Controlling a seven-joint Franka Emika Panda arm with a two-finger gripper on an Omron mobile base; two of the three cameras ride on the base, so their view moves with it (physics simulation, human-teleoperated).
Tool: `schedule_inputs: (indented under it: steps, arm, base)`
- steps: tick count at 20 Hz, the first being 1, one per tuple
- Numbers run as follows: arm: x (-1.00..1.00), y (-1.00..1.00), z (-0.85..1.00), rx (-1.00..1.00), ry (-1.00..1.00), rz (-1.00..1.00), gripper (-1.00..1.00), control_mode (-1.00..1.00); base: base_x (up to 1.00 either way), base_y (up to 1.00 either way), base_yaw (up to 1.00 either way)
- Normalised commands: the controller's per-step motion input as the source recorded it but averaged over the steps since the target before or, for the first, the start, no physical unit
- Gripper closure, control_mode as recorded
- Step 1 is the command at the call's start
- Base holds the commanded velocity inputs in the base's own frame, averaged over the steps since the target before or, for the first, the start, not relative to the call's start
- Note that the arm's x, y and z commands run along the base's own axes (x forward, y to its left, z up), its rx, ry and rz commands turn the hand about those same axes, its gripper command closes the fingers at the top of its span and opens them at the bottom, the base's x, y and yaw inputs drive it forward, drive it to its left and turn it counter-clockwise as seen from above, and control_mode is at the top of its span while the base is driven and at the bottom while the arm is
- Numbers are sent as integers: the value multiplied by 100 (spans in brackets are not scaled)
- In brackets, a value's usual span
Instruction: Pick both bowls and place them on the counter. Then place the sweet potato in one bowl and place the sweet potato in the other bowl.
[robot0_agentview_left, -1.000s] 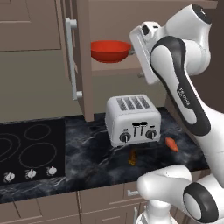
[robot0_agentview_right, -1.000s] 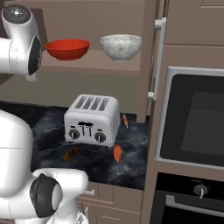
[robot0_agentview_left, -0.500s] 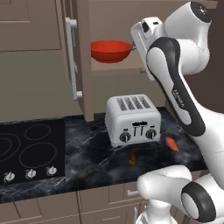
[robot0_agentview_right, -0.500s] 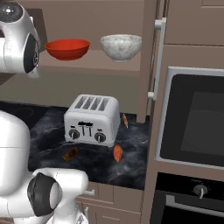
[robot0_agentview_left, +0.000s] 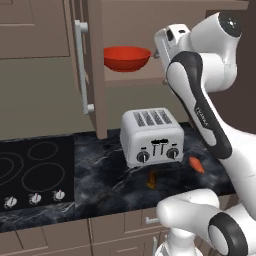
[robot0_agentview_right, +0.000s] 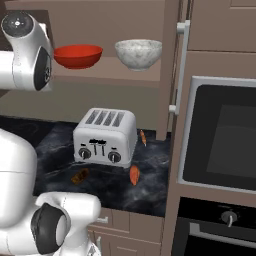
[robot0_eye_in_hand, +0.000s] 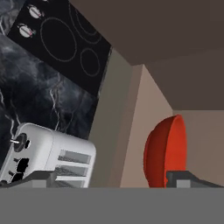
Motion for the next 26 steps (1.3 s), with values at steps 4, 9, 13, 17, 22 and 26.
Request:
schedule_inputs:
  steps: [4,9,13,17,22,26]
  arm:
    - [23,-22,0,1,-2,0,-100,-100]
    - [35,-3,0,0,0,0,-100,-100]
    - [39,4,-3,1,0,2,-100,-100]
    - [40,0,1,5,0,11,-100,-100]
    - [34,0,-1,3,0,13,-100,-100]
    - [33,4,-6,1,-3,12,-100,-100]
  base:
    - [0,0,0]
    - [0,0,0]
    - [0,0,0]
    - [0,0,0]
    - [0,0,0]
    - [0,0,0]
